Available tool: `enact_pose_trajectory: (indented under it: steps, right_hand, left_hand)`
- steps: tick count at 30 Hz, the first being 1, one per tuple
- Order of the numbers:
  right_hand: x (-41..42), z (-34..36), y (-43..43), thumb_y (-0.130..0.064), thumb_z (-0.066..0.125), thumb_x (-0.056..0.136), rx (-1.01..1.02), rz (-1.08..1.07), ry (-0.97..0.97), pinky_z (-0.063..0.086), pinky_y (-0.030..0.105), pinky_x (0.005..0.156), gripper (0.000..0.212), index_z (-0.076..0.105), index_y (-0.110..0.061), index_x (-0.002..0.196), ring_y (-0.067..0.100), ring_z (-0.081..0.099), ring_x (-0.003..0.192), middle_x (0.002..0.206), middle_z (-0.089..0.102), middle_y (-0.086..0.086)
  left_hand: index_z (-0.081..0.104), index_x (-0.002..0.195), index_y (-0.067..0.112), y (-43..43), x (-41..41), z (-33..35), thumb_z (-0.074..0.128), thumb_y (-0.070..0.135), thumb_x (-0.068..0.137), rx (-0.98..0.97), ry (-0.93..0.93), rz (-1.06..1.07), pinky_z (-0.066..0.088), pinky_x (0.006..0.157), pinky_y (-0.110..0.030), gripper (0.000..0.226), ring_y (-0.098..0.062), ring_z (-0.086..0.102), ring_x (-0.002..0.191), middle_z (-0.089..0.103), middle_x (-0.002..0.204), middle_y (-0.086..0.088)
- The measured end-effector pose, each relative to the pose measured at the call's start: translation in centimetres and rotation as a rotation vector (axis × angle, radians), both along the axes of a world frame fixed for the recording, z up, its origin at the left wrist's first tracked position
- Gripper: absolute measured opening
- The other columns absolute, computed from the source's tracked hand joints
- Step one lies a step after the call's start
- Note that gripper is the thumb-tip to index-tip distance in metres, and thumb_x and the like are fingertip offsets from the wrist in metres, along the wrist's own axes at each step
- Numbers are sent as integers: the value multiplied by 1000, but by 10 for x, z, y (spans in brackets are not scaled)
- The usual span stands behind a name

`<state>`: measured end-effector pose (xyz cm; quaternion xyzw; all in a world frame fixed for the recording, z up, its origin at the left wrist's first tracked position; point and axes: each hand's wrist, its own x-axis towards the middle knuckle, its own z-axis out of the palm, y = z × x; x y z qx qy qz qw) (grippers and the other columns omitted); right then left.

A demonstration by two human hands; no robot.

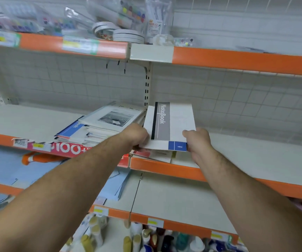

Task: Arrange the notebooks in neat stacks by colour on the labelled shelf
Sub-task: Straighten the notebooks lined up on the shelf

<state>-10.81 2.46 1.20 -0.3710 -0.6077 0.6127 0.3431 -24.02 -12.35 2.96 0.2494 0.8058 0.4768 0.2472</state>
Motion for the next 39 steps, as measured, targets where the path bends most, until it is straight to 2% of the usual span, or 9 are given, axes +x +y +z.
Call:
enact_pose_trajectory:
  steps: [8, 12, 15, 18, 23, 29, 33, 37, 39]
  right_hand:
    - [-37, 6, -123, -7, 57, 90, 32, 124, -39, 60, 44, 82, 23, 62, -12, 112, 26, 70, 90, 103, 72, 4]
    - [-60, 2, -191, -2, 55, 93, 27, 209, -41, 60, 40, 76, 12, 60, -11, 96, 23, 68, 80, 87, 68, 2]
    - [-78, -5, -242, -1, 54, 92, 27, 296, -62, 57, 31, 53, 15, 65, -10, 96, 21, 66, 67, 83, 69, 4]
    - [-96, -8, -291, -3, 50, 94, 25, 352, -126, 40, 19, 35, 13, 60, -10, 92, 17, 51, 49, 71, 61, 7]
    - [-131, -18, -362, -3, 47, 95, -25, 481, -167, 38, 18, 36, 12, 58, -10, 92, 17, 45, 50, 72, 57, 9]
    - [-182, -30, -433, -3, 45, 97, -45, 630, -179, 39, 20, 38, 17, 58, -12, 89, 16, 46, 52, 71, 57, 7]
    - [-236, -43, -478, -4, 45, 97, -63, 715, -173, 38, 20, 37, 13, 57, -8, 98, 17, 47, 51, 72, 58, 11]
    - [-302, -51, -519, -2, 44, 96, -62, 819, -167, 35, 20, 37, 12, 56, -4, 97, 18, 45, 52, 76, 57, 14]
    - [-340, -50, -538, -1, 43, 96, -59, 870, -161, 35, 21, 39, 14, 55, -5, 90, 17, 44, 52, 76, 56, 14]
  left_hand:
    - [45, 59, 5, -132, -19, 0, 45, -15, 75, 27, -22, 124, 40, 46, -25, 25, -26, 44, 45, 44, 57, -13]
    - [47, 66, 5, -207, -29, -5, 45, -14, 84, 19, -44, 198, 46, 41, -26, 25, -29, 55, 45, 51, 65, -16]
    - [50, 70, 5, -263, -38, -12, 45, -13, 87, 13, -52, 266, 47, 43, -28, 25, -32, 62, 61, 59, 67, -16]
    - [49, 73, 3, -324, -48, -21, 40, -11, 90, 33, -87, 386, 41, 39, -22, 24, -25, 58, 49, 59, 46, -11]
    - [45, 71, 0, -414, -66, -39, 38, -17, 83, 11, -102, 586, 36, 47, -25, 22, -24, 52, 32, 55, 57, -18]
    - [42, 70, 3, -494, -94, -61, 36, -17, 72, -8, -147, 782, 39, 53, -28, 21, -31, 55, 53, 49, 65, -17]
    - [46, 74, -1, -542, -121, -65, 33, -17, 81, -27, -154, 845, 36, 36, -19, 22, -23, 54, 37, 56, 65, -19]
    - [44, 66, 1, -587, -169, -67, 35, -18, 79, -43, -150, 950, 36, 37, -21, 25, -30, 57, 52, 59, 65, -21]
    - [43, 61, 3, -606, -194, -62, 35, -19, 77, -68, -131, 1008, 36, 39, -22, 28, -27, 56, 44, 57, 51, -18]
